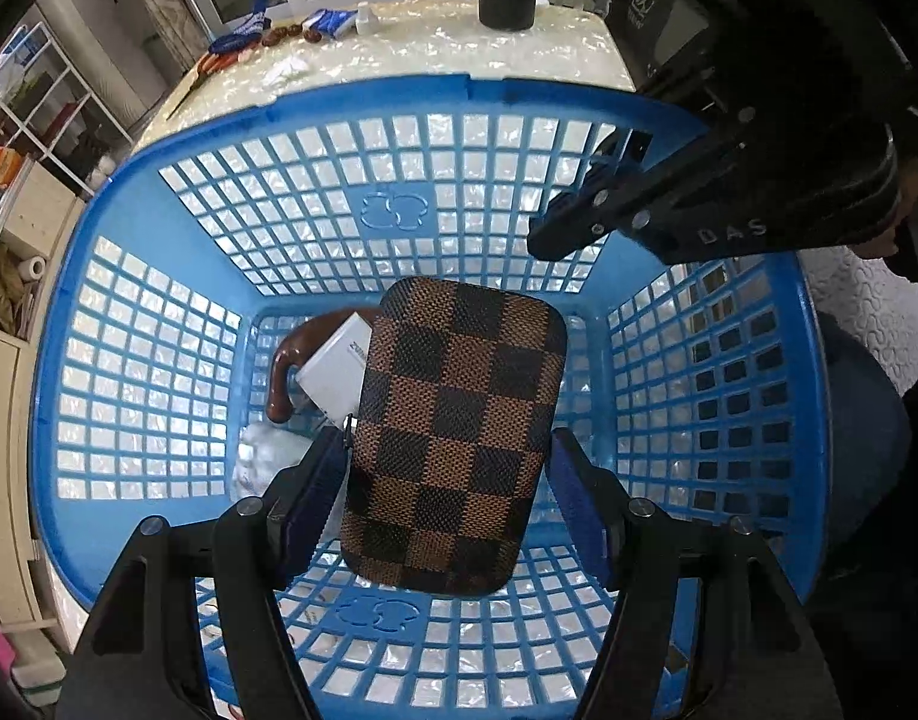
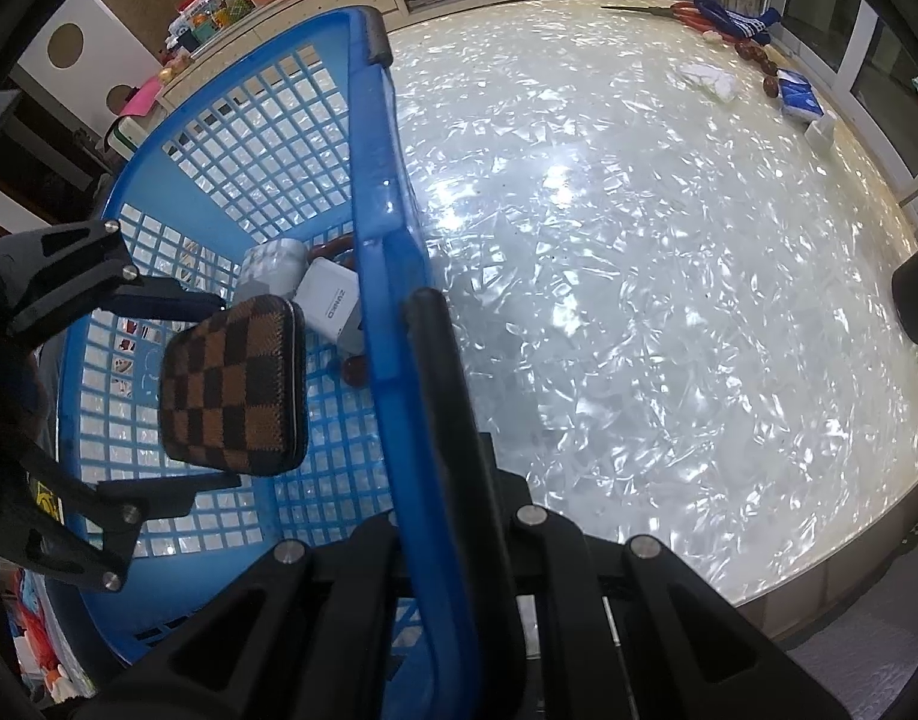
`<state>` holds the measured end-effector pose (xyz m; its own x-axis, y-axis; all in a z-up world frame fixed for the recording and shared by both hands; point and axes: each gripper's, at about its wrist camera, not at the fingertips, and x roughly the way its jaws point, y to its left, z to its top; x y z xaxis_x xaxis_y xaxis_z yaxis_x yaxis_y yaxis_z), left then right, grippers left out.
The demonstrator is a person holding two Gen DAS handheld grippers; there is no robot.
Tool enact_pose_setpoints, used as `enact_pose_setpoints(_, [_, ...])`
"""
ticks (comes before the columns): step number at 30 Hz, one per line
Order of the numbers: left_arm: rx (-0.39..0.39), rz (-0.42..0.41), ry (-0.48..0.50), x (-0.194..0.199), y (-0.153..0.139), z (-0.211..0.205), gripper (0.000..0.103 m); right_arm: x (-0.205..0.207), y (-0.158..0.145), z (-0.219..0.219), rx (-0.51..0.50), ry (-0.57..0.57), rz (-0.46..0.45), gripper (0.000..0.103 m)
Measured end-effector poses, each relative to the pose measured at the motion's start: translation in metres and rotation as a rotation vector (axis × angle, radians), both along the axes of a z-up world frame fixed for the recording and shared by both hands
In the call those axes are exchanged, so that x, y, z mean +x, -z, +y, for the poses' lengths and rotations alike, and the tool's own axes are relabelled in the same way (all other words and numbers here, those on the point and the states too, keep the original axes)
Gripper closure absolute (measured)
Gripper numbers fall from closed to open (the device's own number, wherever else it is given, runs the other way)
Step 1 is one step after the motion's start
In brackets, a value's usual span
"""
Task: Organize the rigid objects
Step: 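Carry the checkered case into the basket and open the left gripper, then move the left gripper back to the astronaut keychain on the table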
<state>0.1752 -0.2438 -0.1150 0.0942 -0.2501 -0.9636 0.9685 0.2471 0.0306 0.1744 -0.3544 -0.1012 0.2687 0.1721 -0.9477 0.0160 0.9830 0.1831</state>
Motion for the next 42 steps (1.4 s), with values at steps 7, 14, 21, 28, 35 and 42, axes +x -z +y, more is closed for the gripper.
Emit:
enact_pose_setpoints(7, [-0.023, 0.046, -0.015, -0.003, -0.001, 0.002, 0.000, -0.001, 0.000, 0.000, 0.003, -0.001, -0.001, 0.099])
enact_pose_setpoints(14, [-0.022, -0.009, -0.060, 0.001, -0.018, 0.018, 0.000, -0.001, 0.000, -0.001, 0.009, 0.005, -0.002, 0.099])
enact_pose_setpoints(21, [-0.090, -0.064, -0.101, -0.001, -0.064, 0.045, 0.000, -0.001, 0.000, -0.001, 0.006, 0.004, -0.001, 0.098])
enact_pose_setpoints(28, [-0.113, -0.128, -0.241, 0.008, -0.094, 0.094, 0.000, -0.004, -0.001, 0.005, -0.020, -0.002, 0.001, 0.098])
enact_pose_setpoints(35, [-0.134, -0.215, -0.495, 0.024, -0.101, 0.171, 0.000, -0.008, 0.001, 0.011, -0.041, -0.007, 0.005, 0.099])
enact_pose_setpoints(42, [-0.163, -0.203, -0.674, 0.027, -0.106, 0.237, 0.000, -0.009, 0.002, 0.015, -0.052, -0.020, 0.012, 0.099])
